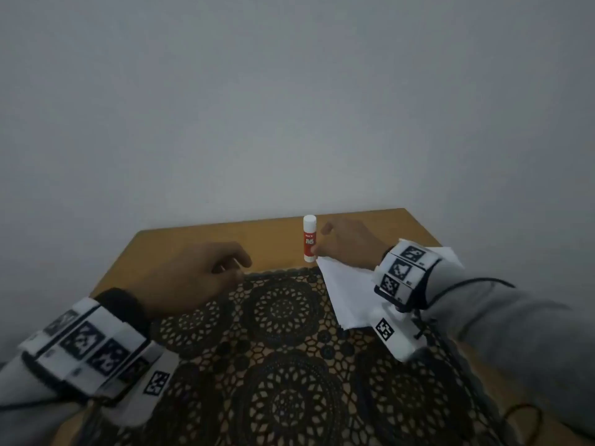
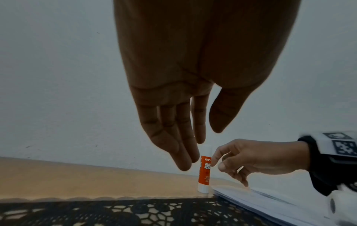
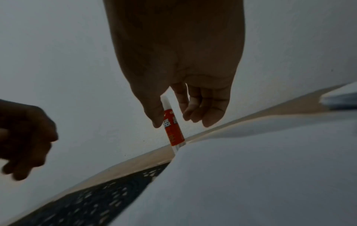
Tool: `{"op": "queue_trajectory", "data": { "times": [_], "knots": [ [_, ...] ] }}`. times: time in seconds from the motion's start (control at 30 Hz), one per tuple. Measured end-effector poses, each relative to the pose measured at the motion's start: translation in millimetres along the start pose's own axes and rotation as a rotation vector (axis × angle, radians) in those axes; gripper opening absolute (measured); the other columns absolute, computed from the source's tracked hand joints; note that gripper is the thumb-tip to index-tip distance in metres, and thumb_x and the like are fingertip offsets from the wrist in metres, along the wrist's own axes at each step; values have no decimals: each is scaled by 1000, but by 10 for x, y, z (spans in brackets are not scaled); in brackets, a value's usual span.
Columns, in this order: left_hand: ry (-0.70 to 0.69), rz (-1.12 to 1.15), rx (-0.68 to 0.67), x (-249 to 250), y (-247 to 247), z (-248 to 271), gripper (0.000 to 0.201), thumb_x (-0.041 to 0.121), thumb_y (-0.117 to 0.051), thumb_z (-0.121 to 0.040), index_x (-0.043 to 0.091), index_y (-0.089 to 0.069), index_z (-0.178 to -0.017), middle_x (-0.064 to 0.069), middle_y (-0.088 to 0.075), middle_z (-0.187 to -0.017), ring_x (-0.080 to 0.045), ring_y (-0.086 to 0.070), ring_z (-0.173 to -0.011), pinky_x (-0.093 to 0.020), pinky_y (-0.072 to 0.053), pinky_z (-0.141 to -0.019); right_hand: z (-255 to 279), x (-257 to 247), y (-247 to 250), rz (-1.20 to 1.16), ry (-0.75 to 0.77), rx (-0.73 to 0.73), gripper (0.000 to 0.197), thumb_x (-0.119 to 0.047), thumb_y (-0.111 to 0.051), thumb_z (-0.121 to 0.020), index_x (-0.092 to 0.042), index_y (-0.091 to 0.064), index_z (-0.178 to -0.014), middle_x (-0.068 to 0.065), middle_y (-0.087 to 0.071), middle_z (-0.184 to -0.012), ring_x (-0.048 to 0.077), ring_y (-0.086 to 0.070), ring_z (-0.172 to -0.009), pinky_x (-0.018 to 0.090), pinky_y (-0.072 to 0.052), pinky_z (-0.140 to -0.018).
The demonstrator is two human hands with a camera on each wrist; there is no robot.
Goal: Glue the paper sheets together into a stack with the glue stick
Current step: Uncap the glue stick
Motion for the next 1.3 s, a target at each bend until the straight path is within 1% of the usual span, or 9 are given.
{"op": "queue_trajectory", "data": {
  "times": [0.1,0.3,0.43,0.57,0.73,1.03,1.13,1.2,1.3],
  "knots": [
    [14,-2,33,39,29,48,11,30,-55,-93,35,-60,-102,16,-68,-93,0,-61,-85,-23,-49,-78,-30,-83,-16,-49,5,32,49,-36,-73,-80,-13,-58,-120,2,-61,-117,20,-57,-105,34,-46,-87],
    [2,10,56,74,69,269,10,30,-56,-92,35,-61,-100,16,-68,-88,-1,-62,-84,-30,-52,-78,-27,-209,-92,-106,45,67,20,-21,-73,-79,-12,-69,-97,4,-69,-101,20,-62,-95,32,-49,-80],
    [5,42,127,122,146,383,11,25,-59,-92,34,-61,-98,16,-68,-86,0,-62,-81,-31,-53,-78,182,-391,-62,-97,195,92,13,-22,-71,-82,-13,-62,-86,-3,-60,-81,15,-54,-77,24,-39,-62],
    [-14,58,238,289,93,441,17,18,-58,-92,27,-59,-106,13,-68,-85,-1,-62,-76,-23,-51,-74,588,-555,-69,-109,349,108,16,-21,-71,-81,-9,-64,-90,5,-65,-82,15,-53,-70,29,-42,-65],
    [-40,73,244,439,-111,485,20,15,-54,-93,23,-56,-112,6,-65,-92,-6,-60,-79,-18,-44,-69,949,-537,-214,-168,389,90,23,-27,-71,-82,-12,-65,-98,4,-67,-87,22,-61,-80,41,-51,-76],
    [-122,161,201,445,-105,458,37,23,-54,-95,33,-48,-130,9,-64,-97,-6,-62,-76,-21,-50,-71,1059,-621,-233,-231,463,16,14,-30,-69,-87,-21,-59,-90,-2,-59,-74,11,-51,-65,31,-43,-62],
    [-166,148,215,385,-115,305,28,20,-58,-93,28,-56,-119,7,-63,-89,-6,-62,-74,-23,-51,-71,1008,-637,-275,-288,467,16,15,-33,-62,-92,-20,-58,-99,6,-64,-80,20,-60,-70,38,-48,-64],
    [-159,161,259,322,-137,217,22,16,-59,-92,24,-59,-112,8,-61,-81,-5,-61,-70,-21,-50,-67,961,-620,-313,-316,452,14,16,-33,-57,-95,-19,-54,-102,5,-66,-84,20,-64,-73,37,-52,-68],
    [-171,163,335,288,-184,130,21,14,-59,-92,23,-58,-111,12,-57,-76,-5,-57,-68,-20,-48,-64,875,-585,-328,-285,460,79,14,-32,-54,-97,-19,-50,-101,-2,-61,-80,10,-56,-67,25,-44,-59]
  ]
}}
Point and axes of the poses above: each hand's wrist, its own z-axis away from the middle knuckle, its own y-axis out of the back of the hand, x = y × z, the point moved 2 cm from there along -z, towards the middle knuckle
